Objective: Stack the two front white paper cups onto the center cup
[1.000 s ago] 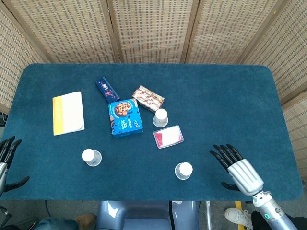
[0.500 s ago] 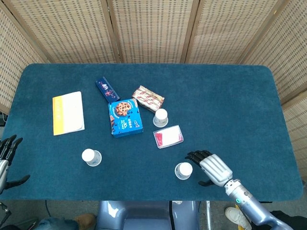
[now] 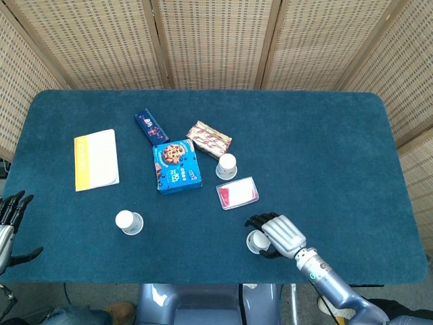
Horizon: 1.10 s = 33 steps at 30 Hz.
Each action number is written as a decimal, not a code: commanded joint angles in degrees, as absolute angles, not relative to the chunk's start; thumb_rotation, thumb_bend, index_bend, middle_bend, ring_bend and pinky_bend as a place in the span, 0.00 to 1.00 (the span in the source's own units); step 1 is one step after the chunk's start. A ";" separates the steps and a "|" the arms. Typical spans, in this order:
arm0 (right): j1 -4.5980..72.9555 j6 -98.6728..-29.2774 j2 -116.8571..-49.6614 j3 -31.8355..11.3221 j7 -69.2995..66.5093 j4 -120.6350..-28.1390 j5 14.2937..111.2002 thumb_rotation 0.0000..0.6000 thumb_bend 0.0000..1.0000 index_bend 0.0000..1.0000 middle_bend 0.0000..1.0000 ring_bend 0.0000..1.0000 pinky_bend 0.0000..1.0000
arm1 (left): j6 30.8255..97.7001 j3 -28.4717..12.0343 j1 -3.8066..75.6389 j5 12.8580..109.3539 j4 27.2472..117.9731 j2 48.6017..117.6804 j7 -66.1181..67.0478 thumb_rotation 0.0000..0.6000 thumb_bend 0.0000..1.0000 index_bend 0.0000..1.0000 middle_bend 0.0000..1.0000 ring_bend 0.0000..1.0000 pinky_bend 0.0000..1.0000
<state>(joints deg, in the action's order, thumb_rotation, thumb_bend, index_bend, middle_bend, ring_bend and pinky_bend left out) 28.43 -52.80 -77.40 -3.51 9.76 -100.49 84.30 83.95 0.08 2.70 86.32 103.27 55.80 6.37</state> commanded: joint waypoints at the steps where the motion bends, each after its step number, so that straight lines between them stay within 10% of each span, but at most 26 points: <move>1: 28.89 -52.50 -78.10 -3.47 10.95 -100.23 83.04 1.00 0.41 0.32 0.37 0.33 0.38 | 83.83 0.07 2.77 86.24 103.25 55.78 6.33 1.00 0.00 0.00 0.00 0.00 0.00; 15: 30.77 -53.46 -76.63 -4.55 11.15 -102.67 81.68 1.00 0.47 0.42 0.48 0.46 0.54 | 82.35 -0.35 3.55 84.59 103.22 55.56 5.95 1.00 0.00 0.00 0.00 0.00 0.00; 33: 51.55 -44.38 -76.95 -22.76 22.34 -97.91 54.90 1.00 0.48 0.44 0.50 0.47 0.54 | 77.19 -3.52 6.70 74.84 102.58 57.24 9.90 1.00 0.00 0.00 0.00 0.00 0.00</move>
